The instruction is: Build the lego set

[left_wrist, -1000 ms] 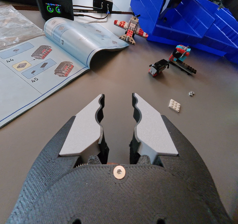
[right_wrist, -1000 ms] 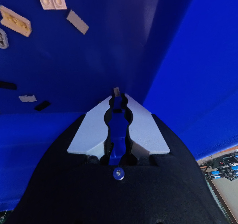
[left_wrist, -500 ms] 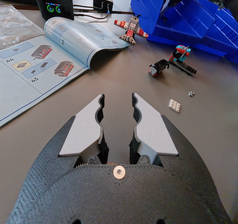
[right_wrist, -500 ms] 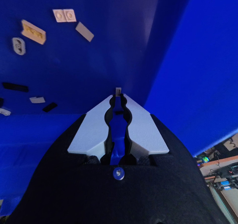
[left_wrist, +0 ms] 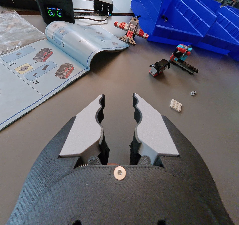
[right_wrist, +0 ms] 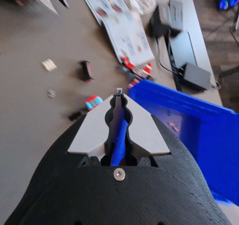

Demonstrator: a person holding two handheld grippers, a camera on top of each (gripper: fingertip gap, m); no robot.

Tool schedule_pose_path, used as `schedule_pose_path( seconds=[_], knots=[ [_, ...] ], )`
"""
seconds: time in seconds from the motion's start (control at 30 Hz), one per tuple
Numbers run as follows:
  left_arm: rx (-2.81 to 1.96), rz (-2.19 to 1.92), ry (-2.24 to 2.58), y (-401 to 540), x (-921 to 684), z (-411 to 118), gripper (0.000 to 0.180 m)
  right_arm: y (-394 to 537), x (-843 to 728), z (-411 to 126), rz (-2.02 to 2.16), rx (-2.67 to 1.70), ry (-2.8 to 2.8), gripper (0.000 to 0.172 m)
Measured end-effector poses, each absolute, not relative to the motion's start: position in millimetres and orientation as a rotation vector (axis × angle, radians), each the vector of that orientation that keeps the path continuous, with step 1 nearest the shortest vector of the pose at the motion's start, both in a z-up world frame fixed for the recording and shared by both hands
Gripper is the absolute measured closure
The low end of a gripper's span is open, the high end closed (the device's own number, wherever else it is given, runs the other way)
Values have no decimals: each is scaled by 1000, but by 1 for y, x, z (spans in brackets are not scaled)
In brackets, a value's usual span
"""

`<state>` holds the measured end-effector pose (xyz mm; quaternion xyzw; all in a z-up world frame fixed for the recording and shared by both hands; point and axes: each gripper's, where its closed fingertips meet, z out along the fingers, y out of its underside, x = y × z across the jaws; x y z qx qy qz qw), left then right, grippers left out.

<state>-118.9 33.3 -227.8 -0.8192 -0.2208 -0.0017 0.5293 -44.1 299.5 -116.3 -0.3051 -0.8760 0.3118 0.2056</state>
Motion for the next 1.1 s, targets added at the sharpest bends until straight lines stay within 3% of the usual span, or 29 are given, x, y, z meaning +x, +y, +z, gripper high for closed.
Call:
schedule_pose_path(
  seconds=[0.13,0.37,0.8,1.1],
  knots=[
    [-1958,-22,-508,35,-114,-228,136,215,-3,-120,1244,-852,-2316,161],
    [-1933,-160,-412,47,-88,-221,136,130,12,-172,1665,-1114,-2125,161],
    [-1955,-168,-398,51,-83,-224,136,136,5,-241,1289,-1350,-2218,161],
    [-1933,-177,-423,49,-85,-222,136,144,-3,-218,1504,-1476,-2044,149]
  ],
)
